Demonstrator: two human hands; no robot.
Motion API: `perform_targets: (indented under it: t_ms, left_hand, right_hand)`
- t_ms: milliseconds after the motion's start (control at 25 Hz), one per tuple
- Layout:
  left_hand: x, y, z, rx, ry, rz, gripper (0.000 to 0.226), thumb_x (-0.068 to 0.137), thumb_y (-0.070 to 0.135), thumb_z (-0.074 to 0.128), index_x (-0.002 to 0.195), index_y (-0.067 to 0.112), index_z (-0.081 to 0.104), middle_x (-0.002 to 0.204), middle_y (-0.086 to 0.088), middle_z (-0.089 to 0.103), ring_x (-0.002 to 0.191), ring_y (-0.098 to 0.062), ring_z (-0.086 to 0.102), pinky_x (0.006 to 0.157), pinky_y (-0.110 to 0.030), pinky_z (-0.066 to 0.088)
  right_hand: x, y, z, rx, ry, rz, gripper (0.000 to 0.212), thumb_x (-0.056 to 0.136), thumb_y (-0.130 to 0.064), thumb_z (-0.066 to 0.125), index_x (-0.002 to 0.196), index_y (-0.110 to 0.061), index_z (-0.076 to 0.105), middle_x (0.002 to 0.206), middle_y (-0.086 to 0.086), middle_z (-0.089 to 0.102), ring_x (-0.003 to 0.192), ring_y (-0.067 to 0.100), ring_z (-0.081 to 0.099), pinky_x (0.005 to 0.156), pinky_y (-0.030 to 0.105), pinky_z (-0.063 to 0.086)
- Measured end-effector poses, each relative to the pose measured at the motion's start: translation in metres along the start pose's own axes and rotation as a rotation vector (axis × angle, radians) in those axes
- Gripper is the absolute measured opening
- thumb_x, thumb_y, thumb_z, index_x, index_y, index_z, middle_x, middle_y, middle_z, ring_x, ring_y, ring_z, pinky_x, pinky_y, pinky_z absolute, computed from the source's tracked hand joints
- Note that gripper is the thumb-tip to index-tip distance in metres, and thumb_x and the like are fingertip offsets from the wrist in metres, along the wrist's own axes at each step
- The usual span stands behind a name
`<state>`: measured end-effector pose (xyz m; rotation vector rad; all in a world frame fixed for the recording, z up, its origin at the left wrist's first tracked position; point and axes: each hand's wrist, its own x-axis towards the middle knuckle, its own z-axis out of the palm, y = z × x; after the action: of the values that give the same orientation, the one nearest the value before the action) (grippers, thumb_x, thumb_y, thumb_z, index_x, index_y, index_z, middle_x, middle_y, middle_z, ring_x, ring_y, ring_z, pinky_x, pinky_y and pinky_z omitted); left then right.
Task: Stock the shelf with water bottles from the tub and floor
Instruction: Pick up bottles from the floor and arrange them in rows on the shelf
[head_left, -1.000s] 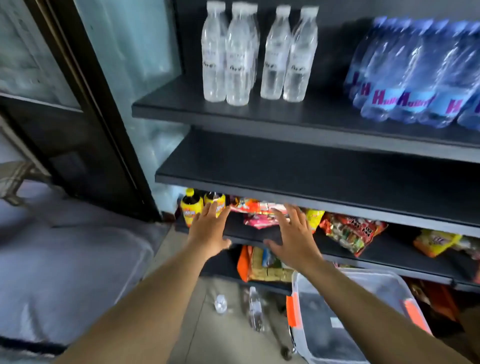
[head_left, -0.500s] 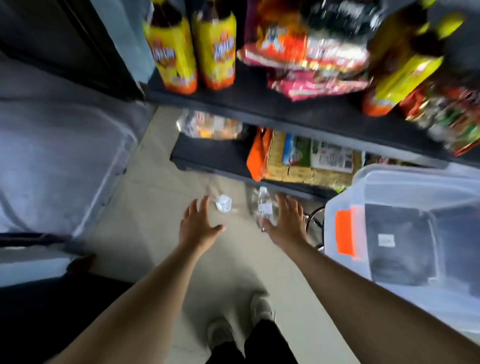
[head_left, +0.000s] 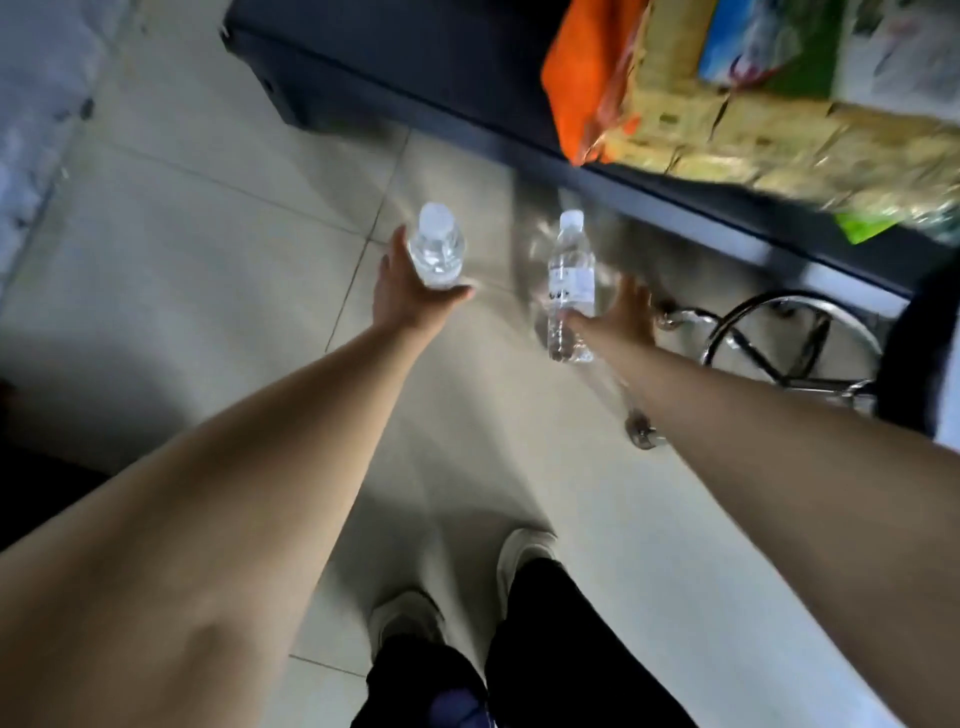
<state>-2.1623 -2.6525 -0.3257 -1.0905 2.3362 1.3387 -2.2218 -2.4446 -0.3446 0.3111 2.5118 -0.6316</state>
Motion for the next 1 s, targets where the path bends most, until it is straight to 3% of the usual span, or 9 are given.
perform_targets:
  t_ms: [120,200,320,480,560,640,680,760,1000]
  left_hand:
    - [0.038,-0.027,0.028,-0.104,0.049,0.071,0.087,0.047,0.035,0.08,0.125,0.017,0.047,0.118,0.0,0.063,0.108,-0.022,0.06,0.093,-0.038,0.05]
    - [0.053,-0.036,0.033,-0.154,0.066,0.105,0.077,0.047,0.035,0.074,0.119,0.017,0.05,0.108,0.0,0.067,0.098,-0.023,0.065,0.085,-0.041,0.054]
    - [0.057,-0.037,0.033,-0.15,0.087,0.153,0.072,0.058,0.029,0.078,0.123,0.02,0.047,0.11,0.009,0.064,0.1,-0.014,0.061,0.087,-0.026,0.048]
    - [0.054,-0.051,0.033,-0.154,0.15,0.202,0.07,0.06,0.03,0.08,0.121,0.019,0.049,0.103,0.015,0.061,0.094,-0.007,0.057,0.077,-0.013,0.043]
    - [0.045,-0.054,0.032,-0.191,0.173,0.145,0.067,0.06,0.032,0.078,0.12,0.021,0.051,0.103,0.014,0.062,0.094,-0.007,0.058,0.078,-0.015,0.045]
    - [0.029,-0.051,0.022,-0.224,0.2,0.078,0.062,0.061,0.035,0.076,0.118,0.021,0.055,0.102,0.012,0.064,0.096,-0.009,0.06,0.084,-0.022,0.047]
    - [0.019,-0.046,0.013,-0.23,0.21,0.054,0.061,0.06,0.037,0.076,0.116,0.021,0.057,0.102,0.011,0.065,0.096,-0.01,0.061,0.086,-0.025,0.048]
    - [-0.007,-0.031,-0.012,-0.251,0.23,0.025,0.059,0.057,0.041,0.078,0.109,0.02,0.059,0.101,0.009,0.068,0.094,-0.012,0.064,0.088,-0.032,0.051]
    - [-0.091,0.078,-0.126,-0.276,0.213,0.048,0.056,0.053,0.043,0.082,0.097,0.018,0.058,0.096,0.005,0.069,0.087,-0.012,0.066,0.084,-0.041,0.054]
  right_hand:
    - [0.047,0.02,0.034,0.022,-0.027,0.056,0.084,0.068,-0.041,0.08,0.133,-0.013,0.036,0.132,0.012,0.044,0.123,0.03,0.044,0.1,0.038,0.04]
    - [0.066,0.03,0.052,0.078,-0.053,0.106,0.083,0.064,-0.04,0.082,0.128,-0.013,0.038,0.127,0.01,0.051,0.116,0.03,0.052,0.097,0.041,0.046]
    - [0.079,0.04,0.078,0.143,-0.056,0.203,0.083,0.064,-0.036,0.083,0.128,-0.011,0.037,0.125,0.007,0.057,0.111,0.027,0.058,0.091,0.035,0.05]
    - [0.073,0.032,0.097,0.104,0.096,0.269,0.081,0.062,-0.041,0.079,0.128,-0.011,0.044,0.123,0.007,0.059,0.11,0.027,0.061,0.088,0.036,0.052]
    - [0.059,0.027,0.094,0.247,0.062,0.318,0.076,0.058,-0.042,0.076,0.124,-0.014,0.051,0.117,0.006,0.064,0.098,0.026,0.065,0.068,0.034,0.056]
    - [0.035,0.021,0.085,0.477,-0.005,0.334,0.056,0.063,-0.033,0.077,0.113,-0.015,0.059,0.1,0.003,0.068,0.075,0.02,0.066,0.042,0.021,0.045]
    - [0.02,0.016,0.078,0.597,-0.041,0.331,0.045,0.068,-0.024,0.077,0.108,-0.014,0.06,0.09,0.002,0.067,0.066,0.016,0.064,0.038,0.018,0.042]
    - [-0.017,0.003,0.058,0.775,-0.123,0.306,0.033,0.072,-0.008,0.075,0.101,-0.012,0.06,0.079,0.001,0.064,0.058,0.011,0.062,0.04,0.022,0.048]
    - [-0.131,-0.071,-0.047,0.878,-0.276,0.164,0.065,0.05,0.004,0.077,0.111,-0.008,0.06,0.098,0.009,0.071,0.088,0.027,0.066,0.082,0.039,0.054]
